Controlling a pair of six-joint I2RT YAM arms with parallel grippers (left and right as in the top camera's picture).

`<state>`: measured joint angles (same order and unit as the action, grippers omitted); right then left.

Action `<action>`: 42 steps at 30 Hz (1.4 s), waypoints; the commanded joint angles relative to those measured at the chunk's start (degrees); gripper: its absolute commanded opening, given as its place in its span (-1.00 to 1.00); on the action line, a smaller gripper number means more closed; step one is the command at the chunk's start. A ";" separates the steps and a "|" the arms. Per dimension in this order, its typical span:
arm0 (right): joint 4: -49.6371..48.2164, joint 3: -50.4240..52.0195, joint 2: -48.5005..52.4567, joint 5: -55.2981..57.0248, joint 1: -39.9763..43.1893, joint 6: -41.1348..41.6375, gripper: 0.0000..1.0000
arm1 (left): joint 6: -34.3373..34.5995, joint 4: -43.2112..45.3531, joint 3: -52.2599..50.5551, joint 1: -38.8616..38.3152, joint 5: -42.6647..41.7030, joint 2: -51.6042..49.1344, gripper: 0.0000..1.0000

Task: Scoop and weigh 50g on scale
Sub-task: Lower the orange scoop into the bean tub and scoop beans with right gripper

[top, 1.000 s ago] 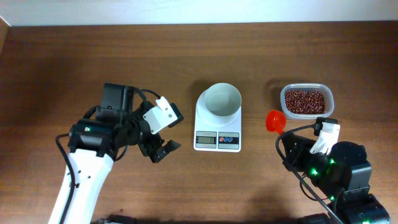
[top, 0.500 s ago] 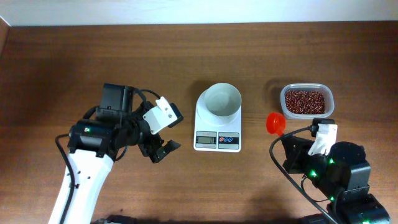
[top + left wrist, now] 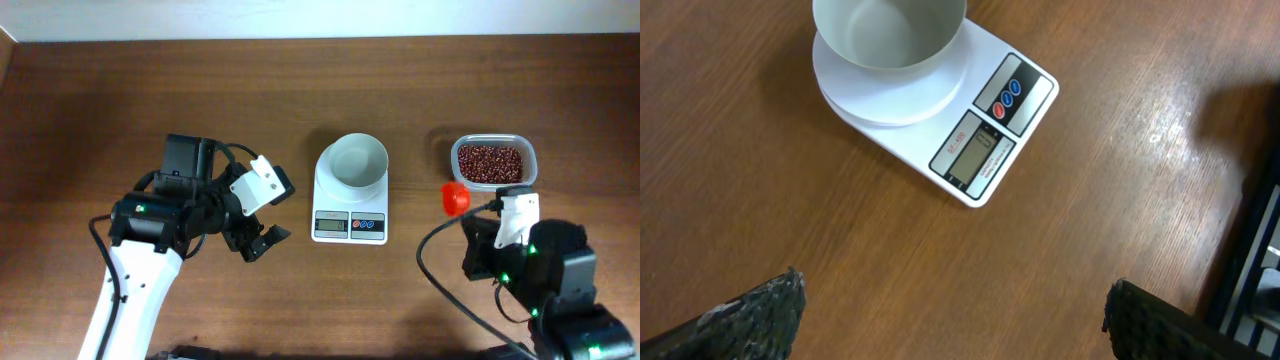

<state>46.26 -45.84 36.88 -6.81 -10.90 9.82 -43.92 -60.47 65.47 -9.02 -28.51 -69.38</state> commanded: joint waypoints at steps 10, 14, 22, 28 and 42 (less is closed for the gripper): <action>4.72 -21.20 36.39 28.72 0.44 -6.62 -0.92 | -0.35 -0.07 1.22 0.28 -0.17 0.83 0.98; 0.72 -21.20 44.61 36.68 0.48 -6.64 -0.92 | -0.35 -0.07 1.22 0.28 -0.17 0.83 0.98; -3.85 -21.20 54.25 29.22 8.63 -6.67 -0.92 | -0.35 -0.07 1.22 0.31 -0.15 0.83 0.98; -6.58 -21.18 56.30 15.85 14.08 -11.54 -0.92 | -0.35 -0.07 1.22 0.28 -0.17 0.83 0.98; -6.69 -21.14 56.41 -2.71 18.03 -11.30 -0.92 | -0.35 -0.07 1.22 0.28 -0.15 0.83 0.98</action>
<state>39.75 -66.02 92.86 -1.78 5.06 -1.56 -43.92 -60.51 65.60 -9.02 -28.51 -69.21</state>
